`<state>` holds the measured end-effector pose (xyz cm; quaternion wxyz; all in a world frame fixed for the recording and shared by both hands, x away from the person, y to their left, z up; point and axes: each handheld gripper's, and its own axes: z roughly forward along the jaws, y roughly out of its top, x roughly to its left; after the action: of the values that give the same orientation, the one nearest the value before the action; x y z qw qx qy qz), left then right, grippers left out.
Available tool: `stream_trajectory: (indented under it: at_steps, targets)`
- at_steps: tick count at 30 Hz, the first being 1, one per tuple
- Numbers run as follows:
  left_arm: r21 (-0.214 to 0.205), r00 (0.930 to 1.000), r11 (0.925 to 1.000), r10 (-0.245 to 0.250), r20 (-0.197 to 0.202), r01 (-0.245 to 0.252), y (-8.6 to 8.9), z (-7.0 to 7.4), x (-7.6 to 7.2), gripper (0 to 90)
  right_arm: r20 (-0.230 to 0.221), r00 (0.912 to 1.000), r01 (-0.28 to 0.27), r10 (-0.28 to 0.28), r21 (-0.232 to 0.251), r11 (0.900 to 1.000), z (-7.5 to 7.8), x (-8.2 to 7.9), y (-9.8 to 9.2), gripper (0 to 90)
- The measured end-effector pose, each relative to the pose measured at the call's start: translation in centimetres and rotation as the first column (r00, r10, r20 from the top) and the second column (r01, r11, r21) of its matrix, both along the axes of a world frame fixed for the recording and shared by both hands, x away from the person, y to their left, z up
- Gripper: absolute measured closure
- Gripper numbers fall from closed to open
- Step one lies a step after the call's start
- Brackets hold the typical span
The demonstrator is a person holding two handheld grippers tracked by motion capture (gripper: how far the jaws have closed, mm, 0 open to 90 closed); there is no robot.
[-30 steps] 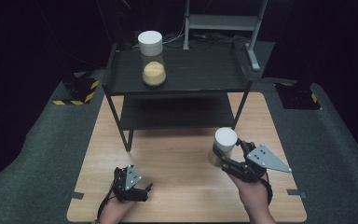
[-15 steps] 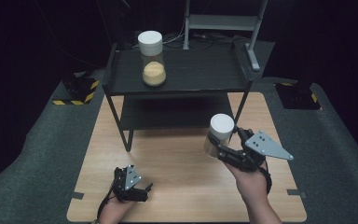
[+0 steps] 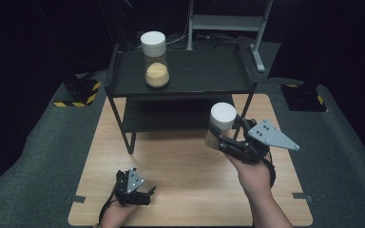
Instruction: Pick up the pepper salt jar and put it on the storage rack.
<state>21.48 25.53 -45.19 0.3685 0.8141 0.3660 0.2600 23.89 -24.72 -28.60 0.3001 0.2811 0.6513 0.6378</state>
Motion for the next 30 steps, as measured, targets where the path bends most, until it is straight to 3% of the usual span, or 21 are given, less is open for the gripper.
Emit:
stream_trajectory:
  at_steps: [13, 30]
  targets:
    - [-0.008, 1.0000, 1.0000, 0.000, -0.003, 0.000, 0.2, 0.0, 0.0, 0.9, 0.029, 0.9996, -0.004, 0.004, 0.004, 1.0000, 2.6, 0.9, 1.0, 34.3]
    - [-0.012, 1.0000, 0.9999, -0.006, -0.006, 0.006, 0.3, 0.0, 0.1, 0.9, 0.062, 0.9971, 0.041, -0.043, 0.029, 0.9987, 5.7, 2.5, 2.8, 34.2]
